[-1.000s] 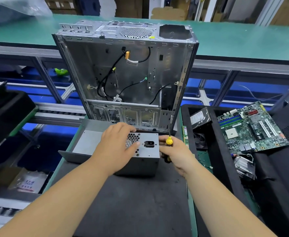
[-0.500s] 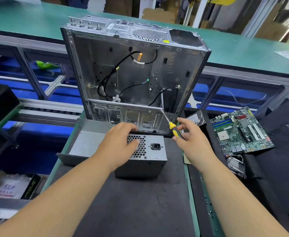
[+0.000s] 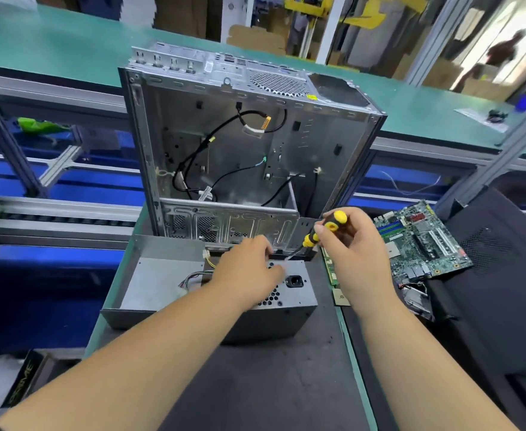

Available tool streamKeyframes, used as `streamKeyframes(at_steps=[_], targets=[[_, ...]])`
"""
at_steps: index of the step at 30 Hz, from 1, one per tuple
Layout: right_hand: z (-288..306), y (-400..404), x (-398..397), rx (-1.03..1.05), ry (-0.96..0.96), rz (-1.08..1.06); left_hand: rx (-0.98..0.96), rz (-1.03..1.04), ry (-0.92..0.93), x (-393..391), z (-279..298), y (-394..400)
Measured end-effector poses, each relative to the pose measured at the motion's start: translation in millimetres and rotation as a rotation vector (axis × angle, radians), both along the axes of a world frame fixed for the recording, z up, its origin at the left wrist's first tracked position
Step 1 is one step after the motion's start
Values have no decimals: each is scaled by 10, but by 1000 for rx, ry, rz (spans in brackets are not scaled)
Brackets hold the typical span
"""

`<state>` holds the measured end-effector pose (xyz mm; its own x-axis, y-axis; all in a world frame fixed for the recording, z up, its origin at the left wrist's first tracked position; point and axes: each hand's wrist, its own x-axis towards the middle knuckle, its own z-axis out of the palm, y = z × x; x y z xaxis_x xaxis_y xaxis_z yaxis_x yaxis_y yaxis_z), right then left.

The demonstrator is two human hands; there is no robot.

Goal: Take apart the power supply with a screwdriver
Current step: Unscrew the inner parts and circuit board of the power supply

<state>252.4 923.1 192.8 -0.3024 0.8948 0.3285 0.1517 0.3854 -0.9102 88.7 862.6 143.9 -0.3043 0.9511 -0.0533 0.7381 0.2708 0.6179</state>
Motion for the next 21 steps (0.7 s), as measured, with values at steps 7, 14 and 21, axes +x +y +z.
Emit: streamKeyframes(at_steps=[7,14,21], targets=[[51,-147,-226,121,-100,3,104,-35,125,8,-142,-64],[97,-220,-260,193,-215,-40,134,-47,62,-35,-157,-59],[72,-248,-229,201,-223,-46,152,-62,74,-31,-164,-59]])
